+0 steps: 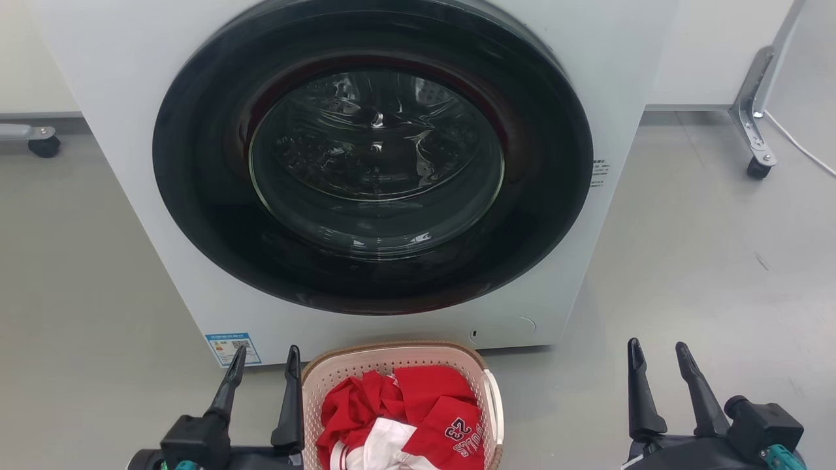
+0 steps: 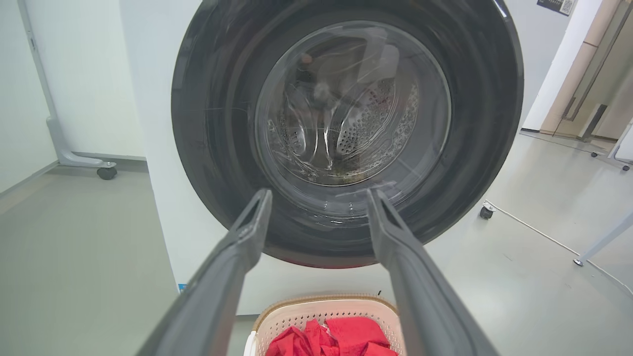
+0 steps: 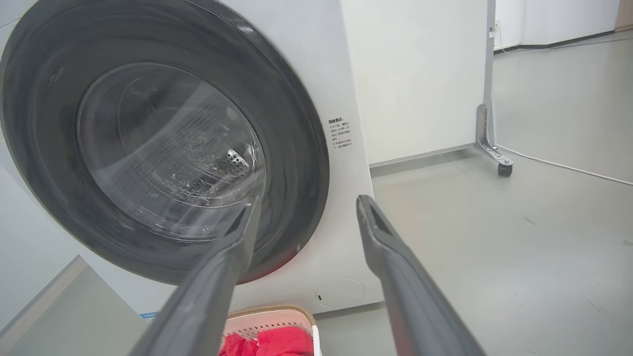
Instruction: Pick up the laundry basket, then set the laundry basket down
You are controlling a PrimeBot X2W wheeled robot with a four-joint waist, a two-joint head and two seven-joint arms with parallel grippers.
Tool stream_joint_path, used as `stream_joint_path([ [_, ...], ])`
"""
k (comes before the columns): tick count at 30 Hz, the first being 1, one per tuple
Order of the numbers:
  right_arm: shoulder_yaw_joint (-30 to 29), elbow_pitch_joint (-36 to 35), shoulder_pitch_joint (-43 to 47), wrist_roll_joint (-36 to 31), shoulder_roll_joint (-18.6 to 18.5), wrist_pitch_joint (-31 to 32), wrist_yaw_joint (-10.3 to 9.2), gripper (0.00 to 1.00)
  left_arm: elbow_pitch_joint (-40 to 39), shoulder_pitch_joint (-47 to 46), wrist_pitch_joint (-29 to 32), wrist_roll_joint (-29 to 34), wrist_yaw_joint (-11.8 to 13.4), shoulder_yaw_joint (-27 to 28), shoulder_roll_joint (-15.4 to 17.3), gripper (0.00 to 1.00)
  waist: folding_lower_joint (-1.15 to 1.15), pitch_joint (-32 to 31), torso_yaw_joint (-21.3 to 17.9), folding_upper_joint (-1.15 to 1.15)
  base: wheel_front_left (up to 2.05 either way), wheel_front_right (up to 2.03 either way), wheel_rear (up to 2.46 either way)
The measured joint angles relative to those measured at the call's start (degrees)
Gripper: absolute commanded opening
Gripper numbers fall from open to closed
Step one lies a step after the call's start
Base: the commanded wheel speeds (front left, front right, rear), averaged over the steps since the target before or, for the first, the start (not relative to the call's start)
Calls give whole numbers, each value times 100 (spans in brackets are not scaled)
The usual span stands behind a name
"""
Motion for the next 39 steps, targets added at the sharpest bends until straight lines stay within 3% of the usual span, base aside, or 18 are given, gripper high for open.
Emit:
stream_joint_path([
  [20,252,-437,114,-1705,3,-405,-263,100,-235,119,-400,1562,275,-175,-30,100,0,1,-15,0,0,0,0],
  [39,253,-504,121,-1744,19,-428,-263,100,-235,119,-400,1595,275,-166,-77,100,0,21,-7,0,0,0,0],
])
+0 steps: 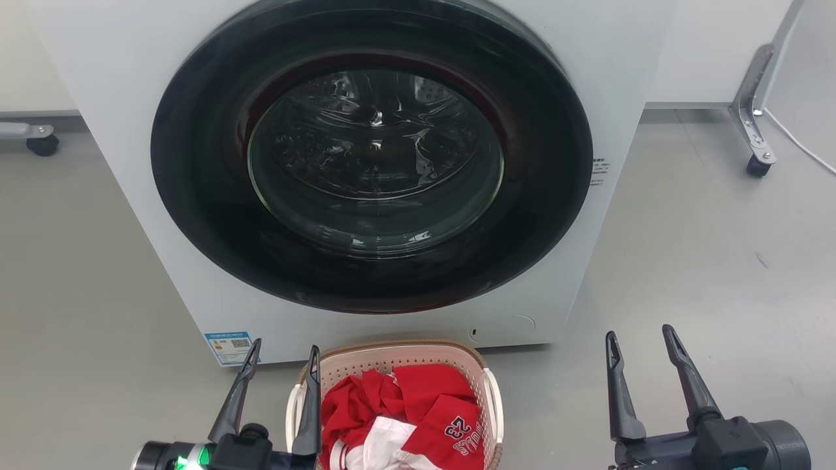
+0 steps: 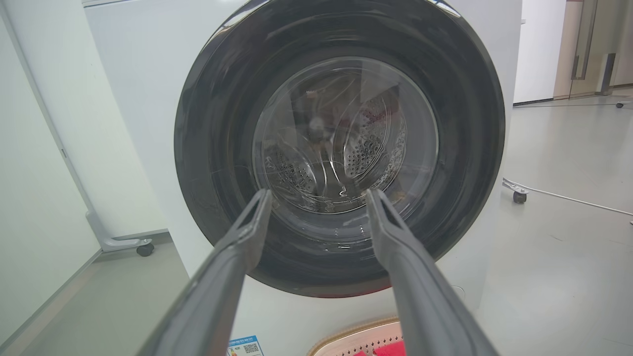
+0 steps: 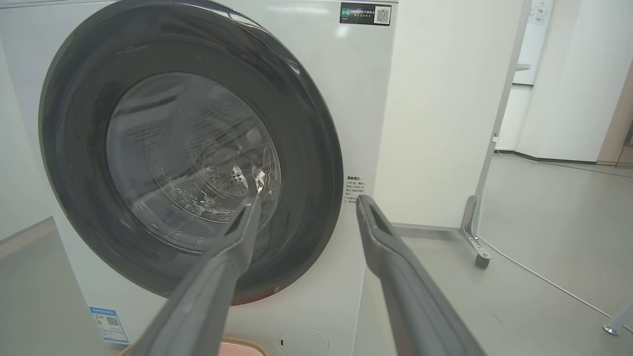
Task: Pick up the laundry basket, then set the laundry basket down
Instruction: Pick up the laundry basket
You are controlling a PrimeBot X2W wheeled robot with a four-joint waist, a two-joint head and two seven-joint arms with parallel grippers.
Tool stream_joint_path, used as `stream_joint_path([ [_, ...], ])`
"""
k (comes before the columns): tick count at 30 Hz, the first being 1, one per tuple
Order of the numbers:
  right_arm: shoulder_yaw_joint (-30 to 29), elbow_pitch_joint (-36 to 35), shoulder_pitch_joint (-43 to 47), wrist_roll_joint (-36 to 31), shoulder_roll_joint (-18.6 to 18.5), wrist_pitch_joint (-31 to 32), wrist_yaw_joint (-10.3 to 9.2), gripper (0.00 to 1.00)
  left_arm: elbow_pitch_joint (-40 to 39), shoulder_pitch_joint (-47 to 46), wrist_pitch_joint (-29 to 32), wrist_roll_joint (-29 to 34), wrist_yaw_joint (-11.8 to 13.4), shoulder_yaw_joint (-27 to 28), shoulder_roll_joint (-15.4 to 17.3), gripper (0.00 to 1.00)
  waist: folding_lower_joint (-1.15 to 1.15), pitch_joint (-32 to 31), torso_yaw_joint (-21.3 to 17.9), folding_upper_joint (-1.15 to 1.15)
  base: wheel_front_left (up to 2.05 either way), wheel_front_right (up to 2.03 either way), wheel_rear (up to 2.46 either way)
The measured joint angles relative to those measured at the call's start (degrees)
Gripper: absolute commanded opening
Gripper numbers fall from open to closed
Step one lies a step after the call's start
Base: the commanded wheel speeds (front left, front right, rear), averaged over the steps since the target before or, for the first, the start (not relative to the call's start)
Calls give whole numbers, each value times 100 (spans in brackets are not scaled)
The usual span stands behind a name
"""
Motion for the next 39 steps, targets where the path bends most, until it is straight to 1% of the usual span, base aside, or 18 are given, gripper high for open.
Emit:
stream_joint_path([
  [12,-43,-63,82,0,20,-1,0,100,-22,0,0,0,1,3,-4,100,0,64,13,0,0,0,0],
  [21,-154,-67,53,46,31,-1,0,100,4,-76,-1,-49,-1,31,-7,100,0,400,31,0,0,0,0],
  [26,-185,129,-304,89,32,-2,19,100,155,-437,-1,-34,-1,73,-1,100,0,712,42,0,0,0,0],
  [32,-177,453,-815,116,7,-2,164,100,490,-894,-19,-59,-1,147,-15,100,0,1163,55,1,0,0,0],
  [39,-213,871,-1458,131,4,-2,238,100,984,-1501,-18,-155,-10,179,-40,100,1,1731,71,1,0,0,0],
])
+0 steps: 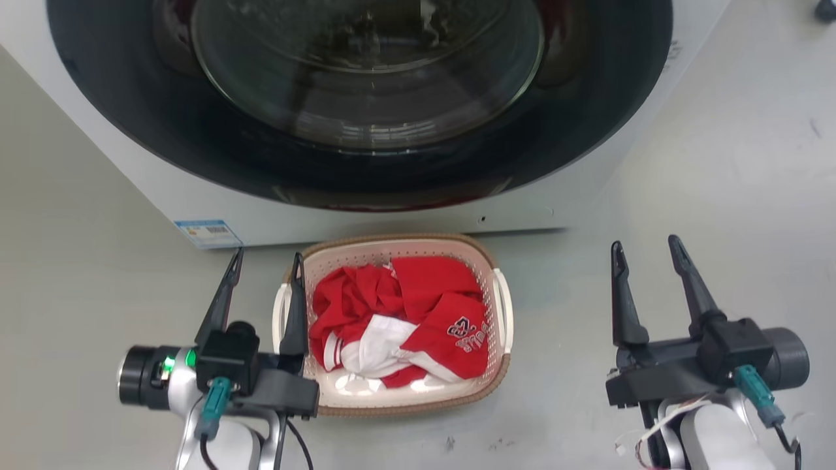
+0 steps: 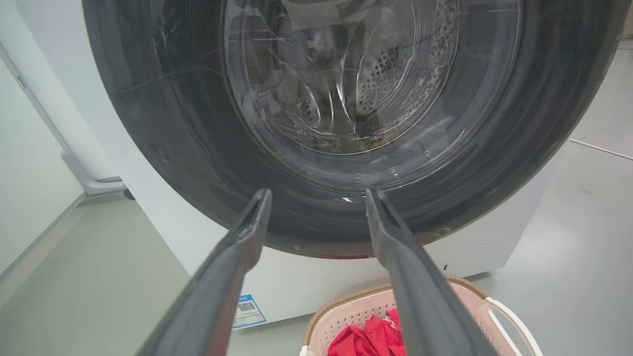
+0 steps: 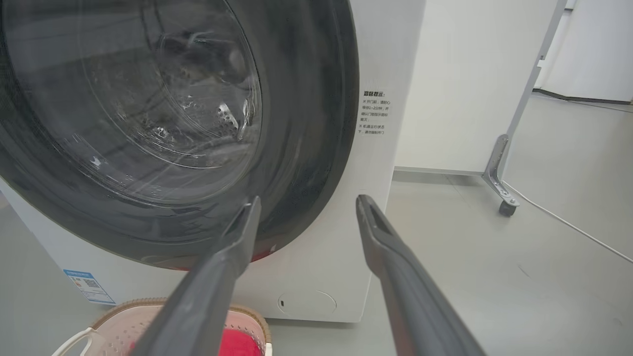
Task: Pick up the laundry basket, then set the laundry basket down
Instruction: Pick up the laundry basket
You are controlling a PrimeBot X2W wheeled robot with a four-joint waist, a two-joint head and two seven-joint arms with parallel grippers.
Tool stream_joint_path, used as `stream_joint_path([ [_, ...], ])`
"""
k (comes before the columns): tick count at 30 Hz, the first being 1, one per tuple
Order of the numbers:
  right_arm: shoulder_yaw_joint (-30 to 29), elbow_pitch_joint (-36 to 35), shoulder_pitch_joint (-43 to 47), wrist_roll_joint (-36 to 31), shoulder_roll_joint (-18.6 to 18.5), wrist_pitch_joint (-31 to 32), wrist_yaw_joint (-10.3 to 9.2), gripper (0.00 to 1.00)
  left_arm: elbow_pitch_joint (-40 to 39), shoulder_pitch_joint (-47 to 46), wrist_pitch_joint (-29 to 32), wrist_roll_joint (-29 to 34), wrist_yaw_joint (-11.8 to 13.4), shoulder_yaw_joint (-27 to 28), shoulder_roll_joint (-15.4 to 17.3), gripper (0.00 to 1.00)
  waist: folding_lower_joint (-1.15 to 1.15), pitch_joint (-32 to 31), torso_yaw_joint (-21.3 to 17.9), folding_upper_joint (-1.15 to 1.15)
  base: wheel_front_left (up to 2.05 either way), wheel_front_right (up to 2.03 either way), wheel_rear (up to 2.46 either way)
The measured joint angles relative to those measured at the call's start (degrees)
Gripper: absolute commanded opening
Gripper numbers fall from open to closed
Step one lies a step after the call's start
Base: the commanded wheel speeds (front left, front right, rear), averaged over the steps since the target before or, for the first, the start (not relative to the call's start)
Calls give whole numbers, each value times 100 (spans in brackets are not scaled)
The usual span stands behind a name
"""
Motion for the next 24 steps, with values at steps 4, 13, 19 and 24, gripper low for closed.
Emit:
stream_joint_path([
  [4,-66,288,-345,57,-4,0,31,100,338,-431,0,-36,-47,-19,-18,100,0,337,15,0,0,0,0],
  [13,-47,886,-1211,56,-20,-1,124,100,989,-1280,0,-220,-43,-2,-86,100,0,1182,113,1,0,0,0],
  [19,-8,1407,-1767,57,-22,-14,132,100,1436,-1706,0,-279,-43,7,-109,100,0,1700,178,0,0,0,0],
  [24,25,1760,-2163,58,-24,-14,132,100,1694,-2029,-1,-342,-43,24,-116,100,0,2043,216,1,0,0,0],
])
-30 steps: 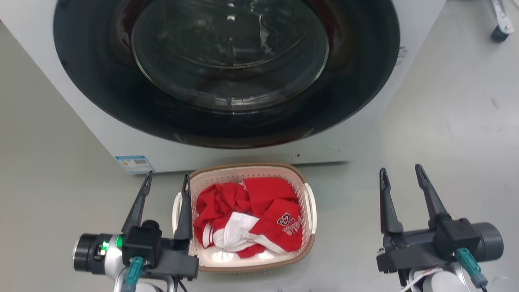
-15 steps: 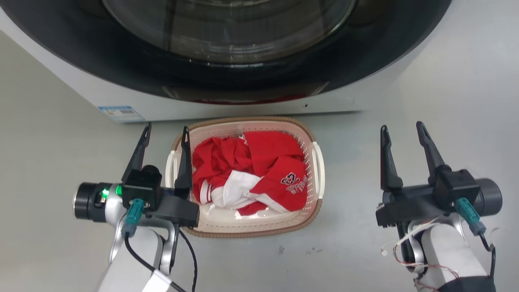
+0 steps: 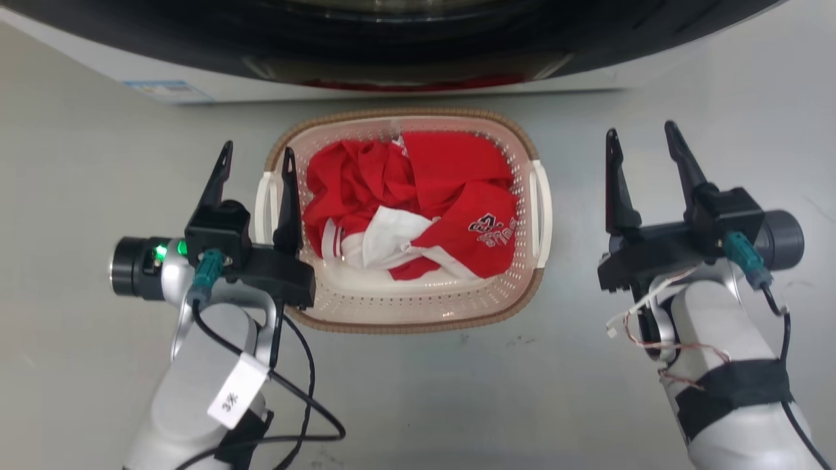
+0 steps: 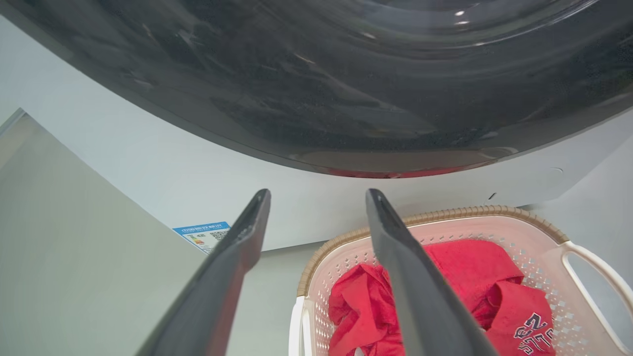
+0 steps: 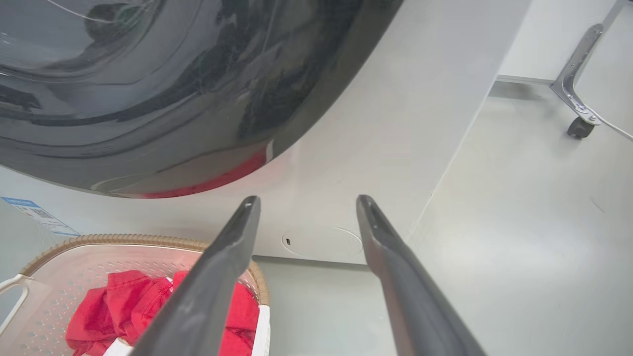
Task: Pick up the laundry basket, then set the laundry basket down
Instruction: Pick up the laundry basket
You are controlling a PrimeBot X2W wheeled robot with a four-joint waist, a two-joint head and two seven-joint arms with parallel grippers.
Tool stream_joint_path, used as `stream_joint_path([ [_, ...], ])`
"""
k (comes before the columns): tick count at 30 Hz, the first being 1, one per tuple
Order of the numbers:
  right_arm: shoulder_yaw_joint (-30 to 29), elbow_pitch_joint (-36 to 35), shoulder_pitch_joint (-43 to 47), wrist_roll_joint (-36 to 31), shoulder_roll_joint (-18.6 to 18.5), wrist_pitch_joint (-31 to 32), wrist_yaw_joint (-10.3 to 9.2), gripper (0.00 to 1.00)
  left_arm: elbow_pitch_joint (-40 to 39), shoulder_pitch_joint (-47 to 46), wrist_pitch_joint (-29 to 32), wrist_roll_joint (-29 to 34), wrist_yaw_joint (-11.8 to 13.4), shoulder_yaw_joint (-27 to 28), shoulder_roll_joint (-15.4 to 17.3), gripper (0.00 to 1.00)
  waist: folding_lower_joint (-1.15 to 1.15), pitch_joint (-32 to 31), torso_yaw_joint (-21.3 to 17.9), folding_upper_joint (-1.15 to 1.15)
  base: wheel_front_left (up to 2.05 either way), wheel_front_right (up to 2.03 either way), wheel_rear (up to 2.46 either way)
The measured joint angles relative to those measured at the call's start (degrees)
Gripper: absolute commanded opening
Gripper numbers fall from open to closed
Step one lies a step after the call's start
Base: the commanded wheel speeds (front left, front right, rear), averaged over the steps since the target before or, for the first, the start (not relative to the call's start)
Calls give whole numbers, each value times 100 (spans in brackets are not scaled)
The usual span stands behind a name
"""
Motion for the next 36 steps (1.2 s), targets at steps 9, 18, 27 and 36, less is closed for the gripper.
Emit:
stream_joint_path([
  [9,153,847,-772,36,-2,0,26,100,736,-551,0,-68,1,21,-26,100,0,683,73,0,0,0,0],
  [18,459,1543,-1171,343,-5,0,40,100,1392,-770,0,-275,2,-1,-31,100,-1,963,131,0,0,0,0],
  [27,943,2045,-1423,865,-14,0,-62,100,1881,-1065,0,-416,7,-161,-41,100,-1,1127,163,-1,0,0,0],
  [36,1294,2361,-1706,1211,-15,0,-145,100,2387,-1333,1,-463,0,-158,-43,100,-1,1285,182,-1,0,0,0],
])
